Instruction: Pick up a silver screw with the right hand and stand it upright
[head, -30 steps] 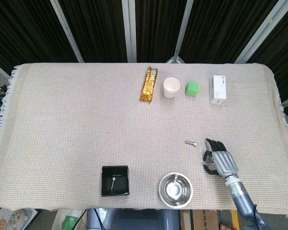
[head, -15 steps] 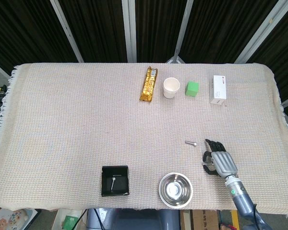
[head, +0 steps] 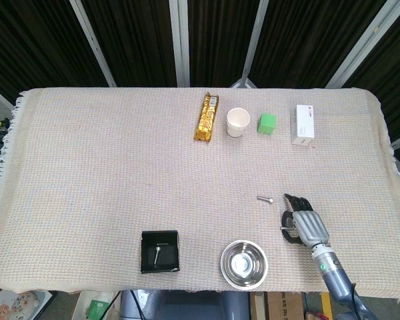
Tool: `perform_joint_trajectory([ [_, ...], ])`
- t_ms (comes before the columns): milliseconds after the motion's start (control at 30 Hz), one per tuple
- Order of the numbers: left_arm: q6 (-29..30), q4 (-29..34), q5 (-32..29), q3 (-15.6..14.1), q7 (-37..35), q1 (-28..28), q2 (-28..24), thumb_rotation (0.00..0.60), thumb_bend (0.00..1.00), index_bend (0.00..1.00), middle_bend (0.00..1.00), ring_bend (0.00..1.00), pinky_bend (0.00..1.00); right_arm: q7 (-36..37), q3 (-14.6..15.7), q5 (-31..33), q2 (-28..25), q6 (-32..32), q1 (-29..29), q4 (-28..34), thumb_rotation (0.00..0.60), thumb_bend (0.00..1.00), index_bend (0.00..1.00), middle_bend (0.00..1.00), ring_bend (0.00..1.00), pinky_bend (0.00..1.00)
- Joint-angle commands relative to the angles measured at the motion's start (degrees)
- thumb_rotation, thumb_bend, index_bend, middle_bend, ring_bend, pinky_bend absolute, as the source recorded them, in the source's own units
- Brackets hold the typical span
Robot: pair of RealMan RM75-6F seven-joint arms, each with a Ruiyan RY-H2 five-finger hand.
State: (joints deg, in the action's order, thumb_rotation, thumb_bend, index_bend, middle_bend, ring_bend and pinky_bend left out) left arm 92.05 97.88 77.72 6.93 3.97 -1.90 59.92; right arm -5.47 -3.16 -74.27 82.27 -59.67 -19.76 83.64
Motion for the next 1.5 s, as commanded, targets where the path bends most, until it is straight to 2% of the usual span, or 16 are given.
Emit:
perform_joint_trajectory([
  [33,0.0,0.0,0.0,0.0,0.0,0.0,0.0,0.6,0.04,0.04,0.07,0.02,0.13,0.0,0.0,-0.1,-0.2,0.0,-0.1,0.2,0.6,0.4,0.59,0.0,0.0,0.0],
  [500,-0.1,0.1,0.0,-0.1,0.0,0.0,-0.1,0.6,0.04,0.04,0.07,0.02,0.13,3.5,-1.9,0.7,-4.0,-0.6,-0.3,4.4,0.6,0.4,0.59,0.0,0.0,0.0],
  [1067,-0.1,0.2,0.0,-0.1,0.3,0.0,0.0,0.6,0.04,0.05,0.07,0.02,0.13,8.7,-5.6,7.8,-7.2,2.5,-1.1,5.6,0.6,0.4,0.59,0.0,0.0,0.0],
  [1300,0.0,0.3,0.0,-0.1,0.3,0.0,0.0,0.6,0.04,0.05,0.07,0.02,0.13,21.3,-8.2,9.7,-7.9,5.9,-0.6,5.2,0.6,0.4,0.59,0.0,0.0,0.0],
  [1500,0.0,0.3,0.0,-0.2,0.3,0.0,-0.1,0.6,0.04,0.05,0.07,0.02,0.13,33.8,-10.2,8.4,-5.2,5.6,0.7,0.6,0.6,0.4,0.59,0.0,0.0,0.0],
])
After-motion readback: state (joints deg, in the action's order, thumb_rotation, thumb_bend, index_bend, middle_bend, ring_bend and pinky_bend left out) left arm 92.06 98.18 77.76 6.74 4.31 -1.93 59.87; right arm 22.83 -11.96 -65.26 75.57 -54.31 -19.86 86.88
